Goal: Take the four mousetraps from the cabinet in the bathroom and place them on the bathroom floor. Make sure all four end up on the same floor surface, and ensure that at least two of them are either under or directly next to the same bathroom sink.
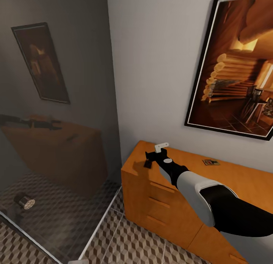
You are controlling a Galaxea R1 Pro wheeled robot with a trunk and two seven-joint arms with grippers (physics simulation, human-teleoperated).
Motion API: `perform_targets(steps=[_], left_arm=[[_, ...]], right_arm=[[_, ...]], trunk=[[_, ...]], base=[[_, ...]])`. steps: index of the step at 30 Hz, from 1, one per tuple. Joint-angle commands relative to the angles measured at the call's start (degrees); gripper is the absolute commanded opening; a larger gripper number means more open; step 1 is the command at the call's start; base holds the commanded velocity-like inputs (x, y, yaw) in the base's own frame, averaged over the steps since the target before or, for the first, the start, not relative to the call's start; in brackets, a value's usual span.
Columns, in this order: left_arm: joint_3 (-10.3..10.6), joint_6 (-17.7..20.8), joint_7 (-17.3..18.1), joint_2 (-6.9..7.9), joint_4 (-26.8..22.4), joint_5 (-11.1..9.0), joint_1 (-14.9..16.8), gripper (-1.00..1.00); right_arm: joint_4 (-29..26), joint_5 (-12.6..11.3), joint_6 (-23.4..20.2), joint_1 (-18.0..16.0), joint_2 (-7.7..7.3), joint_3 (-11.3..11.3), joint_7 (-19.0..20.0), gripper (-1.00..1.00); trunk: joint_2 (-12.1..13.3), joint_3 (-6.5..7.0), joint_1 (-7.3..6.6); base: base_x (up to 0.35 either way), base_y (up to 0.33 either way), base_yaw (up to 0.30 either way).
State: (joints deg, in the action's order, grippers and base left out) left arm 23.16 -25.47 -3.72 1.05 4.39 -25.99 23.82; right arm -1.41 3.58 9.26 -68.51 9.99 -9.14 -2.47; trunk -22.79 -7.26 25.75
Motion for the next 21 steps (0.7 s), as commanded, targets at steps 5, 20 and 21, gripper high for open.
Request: perform_targets(steps=[5, 20, 21], left_arm=[[0.5, -0.3, -0.1, -0.04, 0.2, -0.2, 0.1, 1.00], [0.5, -0.3, -0.1, -0.05, 0.2, -0.2, 0.1, 1.00], [0.5, -0.3, -0.1, -0.06, 0.2, -0.2, 0.1, 1.00]], right_arm=[[0.1, 0.4, 0.1, -0.1, 0.01, -0.2, -0.3, 1.00], [0.1, 0.4, 0.1, -0.1, 0.01, -0.2, -0.3, 1.00], [0.1, 0.4, 0.1, -0.1, 0.01, -0.2, -0.3, 1.00]], trunk=[[-0.1, -0.50, 0.03], [-0.1, -1.67, 0.03], [-0.1, -1.75, 0.03]], base=[[0.000, 0.000, 0.000], [0.000, 0.000, 0.000], [0.000, 0.000, 0.000]])
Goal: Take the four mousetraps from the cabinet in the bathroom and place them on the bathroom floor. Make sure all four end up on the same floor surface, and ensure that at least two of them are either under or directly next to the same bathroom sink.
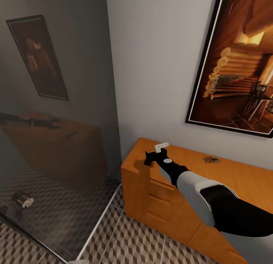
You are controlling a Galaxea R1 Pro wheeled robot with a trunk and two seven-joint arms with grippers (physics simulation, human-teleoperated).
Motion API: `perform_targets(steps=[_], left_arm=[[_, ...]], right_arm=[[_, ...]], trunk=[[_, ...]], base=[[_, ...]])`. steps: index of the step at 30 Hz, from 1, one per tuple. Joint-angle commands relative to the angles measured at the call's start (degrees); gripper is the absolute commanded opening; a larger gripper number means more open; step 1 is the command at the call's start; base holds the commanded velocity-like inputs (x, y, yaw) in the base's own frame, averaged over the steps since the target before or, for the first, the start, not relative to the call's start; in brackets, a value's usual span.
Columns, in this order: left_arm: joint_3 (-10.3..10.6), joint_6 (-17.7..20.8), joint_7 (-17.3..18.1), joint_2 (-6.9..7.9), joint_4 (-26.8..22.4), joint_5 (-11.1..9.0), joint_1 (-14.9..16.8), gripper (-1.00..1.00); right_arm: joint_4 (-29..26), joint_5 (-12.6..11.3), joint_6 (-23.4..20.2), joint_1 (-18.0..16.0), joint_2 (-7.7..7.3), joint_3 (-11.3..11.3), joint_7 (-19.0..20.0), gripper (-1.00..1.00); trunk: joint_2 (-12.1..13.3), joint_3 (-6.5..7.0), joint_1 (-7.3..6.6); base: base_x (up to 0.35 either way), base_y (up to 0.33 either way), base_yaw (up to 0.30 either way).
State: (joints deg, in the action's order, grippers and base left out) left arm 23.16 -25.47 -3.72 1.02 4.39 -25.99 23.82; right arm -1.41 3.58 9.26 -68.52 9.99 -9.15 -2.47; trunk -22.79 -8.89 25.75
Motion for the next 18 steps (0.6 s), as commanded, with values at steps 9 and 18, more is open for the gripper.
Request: perform_targets(steps=[9, 18], left_arm=[[0.5, -0.3, -0.1, -0.05, 0.2, -0.2, 0.1, 1.00], [0.5, -0.3, -0.1, -0.06, 0.2, -0.2, 0.1, 1.00]], right_arm=[[0.1, 0.4, 0.1, -0.1, 0.01, -0.2, -0.3, 1.00], [0.1, 0.4, 0.1, -0.1, 0.01, -0.2, -0.3, 1.00]], trunk=[[-0.1, -0.83, 0.03], [-0.1, -1.54, 0.03]], base=[[0.000, 0.000, 0.000], [0.000, 0.000, 0.000]])
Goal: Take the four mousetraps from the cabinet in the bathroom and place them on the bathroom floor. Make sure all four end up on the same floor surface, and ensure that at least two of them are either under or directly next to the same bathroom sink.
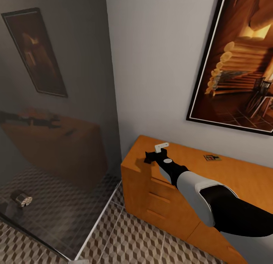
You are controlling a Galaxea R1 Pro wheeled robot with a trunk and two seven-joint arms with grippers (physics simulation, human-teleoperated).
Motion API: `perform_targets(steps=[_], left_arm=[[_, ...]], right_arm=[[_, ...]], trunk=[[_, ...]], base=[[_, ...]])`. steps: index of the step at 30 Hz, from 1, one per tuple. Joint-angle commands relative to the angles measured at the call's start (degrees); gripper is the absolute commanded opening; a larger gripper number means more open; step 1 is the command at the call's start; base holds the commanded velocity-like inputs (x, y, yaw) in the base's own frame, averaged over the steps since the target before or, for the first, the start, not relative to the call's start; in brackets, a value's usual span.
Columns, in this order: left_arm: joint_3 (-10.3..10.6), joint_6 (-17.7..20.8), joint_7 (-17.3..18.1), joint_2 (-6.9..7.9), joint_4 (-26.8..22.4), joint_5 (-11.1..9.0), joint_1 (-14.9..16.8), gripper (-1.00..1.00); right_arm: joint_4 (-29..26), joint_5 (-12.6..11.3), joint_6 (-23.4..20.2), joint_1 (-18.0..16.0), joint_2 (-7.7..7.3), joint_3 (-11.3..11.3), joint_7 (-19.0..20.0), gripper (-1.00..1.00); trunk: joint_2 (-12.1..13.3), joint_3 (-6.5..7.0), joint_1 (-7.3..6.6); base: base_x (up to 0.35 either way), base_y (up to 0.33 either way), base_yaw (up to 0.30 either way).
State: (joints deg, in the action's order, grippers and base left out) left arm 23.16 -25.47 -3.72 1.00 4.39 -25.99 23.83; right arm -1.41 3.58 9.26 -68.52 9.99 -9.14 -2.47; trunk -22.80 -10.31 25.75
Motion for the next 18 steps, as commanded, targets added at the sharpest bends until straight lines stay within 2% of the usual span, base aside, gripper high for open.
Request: perform_targets(steps=[1, 18], left_arm=[[0.5, -0.3, -0.1, -0.04, 0.2, -0.2, 0.1, 1.00], [0.5, -0.3, -0.1, -0.02, 0.2, -0.2, 0.1, 1.00]], right_arm=[[0.1, 0.4, 0.1, -0.1, 0.01, -0.2, -0.3, 1.00], [0.1, 0.4, 0.1, 0.0, 0.01, -0.2, -0.3, 1.00]], trunk=[[-0.1, -0.20, 0.03], [-0.1, -1.06, 0.03]], base=[[0.000, 0.000, 0.000], [0.006, 0.000, 0.000]])
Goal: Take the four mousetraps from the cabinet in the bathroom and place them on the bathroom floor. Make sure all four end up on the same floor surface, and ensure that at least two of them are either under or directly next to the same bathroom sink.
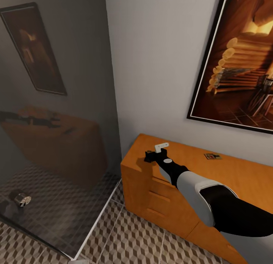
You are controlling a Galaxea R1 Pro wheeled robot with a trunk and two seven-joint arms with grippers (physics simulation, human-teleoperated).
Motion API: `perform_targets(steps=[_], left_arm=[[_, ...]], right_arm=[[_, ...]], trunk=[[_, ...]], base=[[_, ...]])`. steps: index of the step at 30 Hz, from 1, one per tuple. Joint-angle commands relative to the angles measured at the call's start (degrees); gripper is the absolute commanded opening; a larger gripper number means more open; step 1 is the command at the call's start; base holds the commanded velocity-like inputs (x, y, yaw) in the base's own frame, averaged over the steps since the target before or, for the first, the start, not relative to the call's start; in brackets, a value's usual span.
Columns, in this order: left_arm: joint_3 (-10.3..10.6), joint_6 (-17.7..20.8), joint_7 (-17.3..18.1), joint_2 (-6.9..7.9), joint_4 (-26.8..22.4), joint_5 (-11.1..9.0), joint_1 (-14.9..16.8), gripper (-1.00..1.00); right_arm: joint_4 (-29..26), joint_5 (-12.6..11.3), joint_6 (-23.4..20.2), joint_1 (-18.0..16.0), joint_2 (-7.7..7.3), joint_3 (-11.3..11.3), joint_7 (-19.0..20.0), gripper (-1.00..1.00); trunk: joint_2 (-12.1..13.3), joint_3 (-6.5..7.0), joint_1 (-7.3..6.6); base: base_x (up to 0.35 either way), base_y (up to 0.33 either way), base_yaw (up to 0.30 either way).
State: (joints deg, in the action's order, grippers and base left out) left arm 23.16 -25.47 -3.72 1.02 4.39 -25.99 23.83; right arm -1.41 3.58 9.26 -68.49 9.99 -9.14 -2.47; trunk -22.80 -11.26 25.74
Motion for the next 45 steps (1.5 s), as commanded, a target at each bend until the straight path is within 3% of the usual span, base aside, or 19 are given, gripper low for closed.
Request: perform_targets(steps=[1, 45], left_arm=[[0.5, -0.3, -0.1, -0.04, 0.2, -0.2, 0.1, 1.00], [0.5, -0.3, -0.1, -0.05, 0.2, -0.2, 0.1, 1.00]], right_arm=[[0.1, 0.4, 0.1, -0.1, 0.01, -0.2, -0.3, 1.00], [0.0, 0.3, -1.4, 0.4, 0.01, -0.1, -0.7, 1.00]], trunk=[[-0.1, -0.12, 0.04], [-0.1, -0.13, 0.04]], base=[[0.052, 0.000, 0.000], [0.005, 0.000, 0.000]])
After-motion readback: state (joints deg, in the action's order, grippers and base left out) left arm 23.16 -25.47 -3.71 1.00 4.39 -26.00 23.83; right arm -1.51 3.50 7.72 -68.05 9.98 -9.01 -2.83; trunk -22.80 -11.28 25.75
